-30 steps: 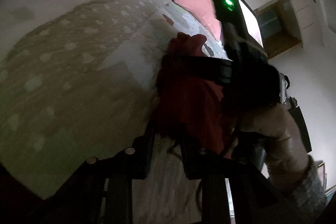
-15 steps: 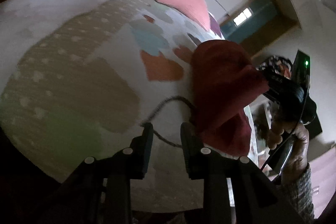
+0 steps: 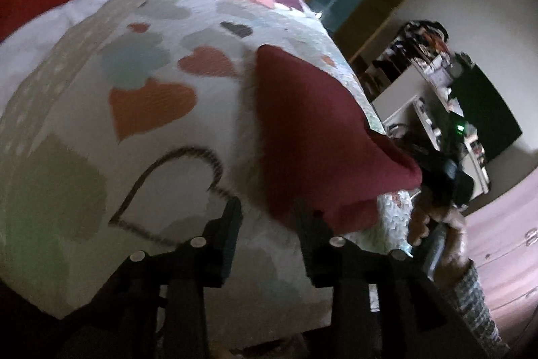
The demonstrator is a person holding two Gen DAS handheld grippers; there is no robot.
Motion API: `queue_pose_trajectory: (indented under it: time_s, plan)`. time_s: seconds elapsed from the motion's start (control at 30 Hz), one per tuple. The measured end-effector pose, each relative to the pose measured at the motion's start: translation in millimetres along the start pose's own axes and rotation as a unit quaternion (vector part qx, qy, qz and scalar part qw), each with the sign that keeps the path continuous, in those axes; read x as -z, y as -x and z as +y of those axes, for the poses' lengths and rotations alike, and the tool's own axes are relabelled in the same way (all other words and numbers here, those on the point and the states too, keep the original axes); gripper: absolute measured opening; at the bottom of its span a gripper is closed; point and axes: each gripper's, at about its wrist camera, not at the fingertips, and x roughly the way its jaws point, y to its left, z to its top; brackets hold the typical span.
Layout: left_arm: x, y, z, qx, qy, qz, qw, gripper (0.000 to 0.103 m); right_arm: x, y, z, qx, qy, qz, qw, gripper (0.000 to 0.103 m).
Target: Fold small clothes
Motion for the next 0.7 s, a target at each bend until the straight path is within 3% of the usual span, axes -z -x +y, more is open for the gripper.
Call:
queue_pose_trajectory:
  time_s: [0.17,0.3,0.37,0.43,0.57,0.6,0.63,0.67,0.7]
  plan:
    - [-9.3,-13.2,-30.5,0.009,-0.036,0.004,0.9993,0.035,-0.2,38.2,-20.3,0.003,-0.023,-0.045,0.999,0.04]
    - [-8.3,-22.2,-66.7,0.01,-0.09,0.001,0.9959,0.043,3.5,60.0,-20.8,-0.04,-0.03,-0.068,0.996,0.051]
    - [-9.0,-31.3,-77.3,0.008,-0.099,0.003,0.9951,0.043,4.8,61.1,-22.0,-0.076,-0.038,-0.065,0.994,0.061]
    - [-9.8,-41.5,-82.1,0.0,-0.101,0.009,0.9948,0.043,4.1,53.6,-14.9,-0.097,-0.041,-0.057,0.993,0.064]
    - [-7.2,-40.7,-85.7,0.008,-0.087,0.018,0.996,0.043,4.4,22.4,3.2,-0.1,-0.03,-0.02,0.994,0.07]
    - [-7.8,-38.9,-87.8,0.008,-0.087,0.015,0.9961,0.043,5.2,13.5,7.9,-0.098,-0.022,-0.01,0.995,0.069]
    - [-9.0,-34.2,-88.8,0.008,-0.087,0.008,0.9961,0.043,6.5,6.0,12.0,-0.098,-0.016,-0.003,0.995,0.038]
    - [-11.8,-29.5,-89.7,0.006,-0.088,0.0,0.9961,0.043,6.4,1.6,14.2,-0.099,-0.01,0.003,0.995,0.015]
    - [-14.6,-27.1,-90.8,0.005,-0.089,-0.007,0.996,0.043,5.8,3.6,14.0,-0.102,-0.01,-0.003,0.995,0.014]
